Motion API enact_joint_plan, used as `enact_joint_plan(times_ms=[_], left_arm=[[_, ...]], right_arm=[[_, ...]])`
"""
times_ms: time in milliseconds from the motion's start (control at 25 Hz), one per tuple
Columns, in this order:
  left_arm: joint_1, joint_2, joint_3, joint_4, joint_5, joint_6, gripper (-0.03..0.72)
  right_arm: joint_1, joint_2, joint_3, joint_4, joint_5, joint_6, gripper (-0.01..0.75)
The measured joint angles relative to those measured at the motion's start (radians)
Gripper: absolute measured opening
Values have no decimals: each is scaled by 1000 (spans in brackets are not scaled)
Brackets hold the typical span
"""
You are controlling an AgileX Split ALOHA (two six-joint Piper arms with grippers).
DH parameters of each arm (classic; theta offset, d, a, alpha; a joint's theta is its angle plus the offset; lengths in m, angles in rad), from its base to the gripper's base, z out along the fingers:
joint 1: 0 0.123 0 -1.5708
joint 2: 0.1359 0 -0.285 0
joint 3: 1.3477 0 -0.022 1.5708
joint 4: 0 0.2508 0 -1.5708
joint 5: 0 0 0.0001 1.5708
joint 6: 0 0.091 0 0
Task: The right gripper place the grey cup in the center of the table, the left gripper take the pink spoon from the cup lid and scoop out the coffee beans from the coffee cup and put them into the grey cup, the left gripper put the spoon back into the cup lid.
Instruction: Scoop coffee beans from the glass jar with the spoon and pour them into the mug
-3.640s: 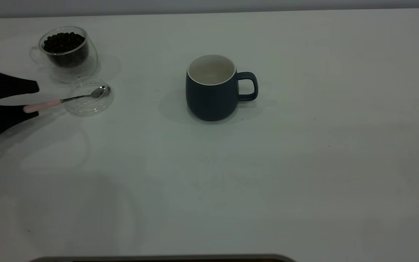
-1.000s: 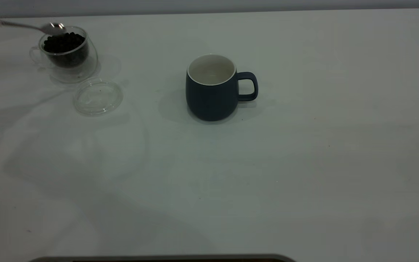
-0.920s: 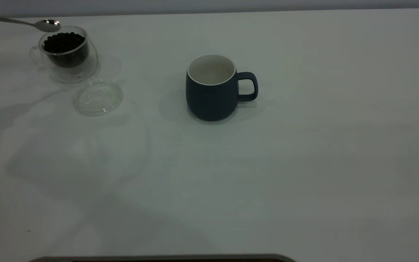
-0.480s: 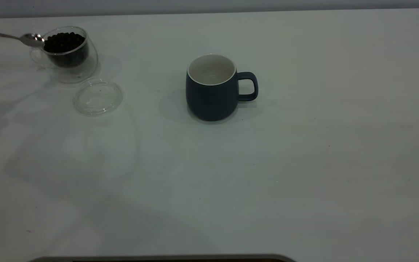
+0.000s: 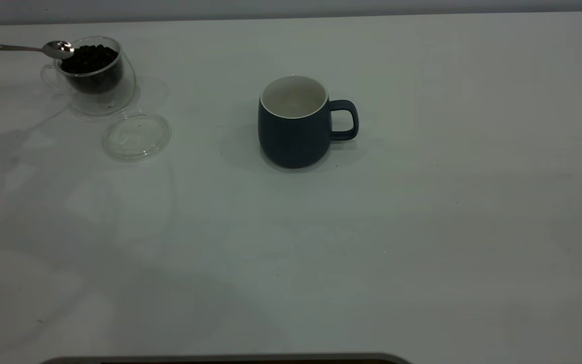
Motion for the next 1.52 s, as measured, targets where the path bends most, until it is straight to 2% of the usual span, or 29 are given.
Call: enact_joint_plan(times_ms=[240,880,1520], left_arm=[[-1,46,0,-79,20,86,129],[-21,116,-1,-94,21,110,129],[-6,132,-1,-104,60,-95,129]], right_arm=[[0,0,0,0,0,0,588],[0,0,0,-1,0,0,588],[0,0,0,-1,0,0,588]])
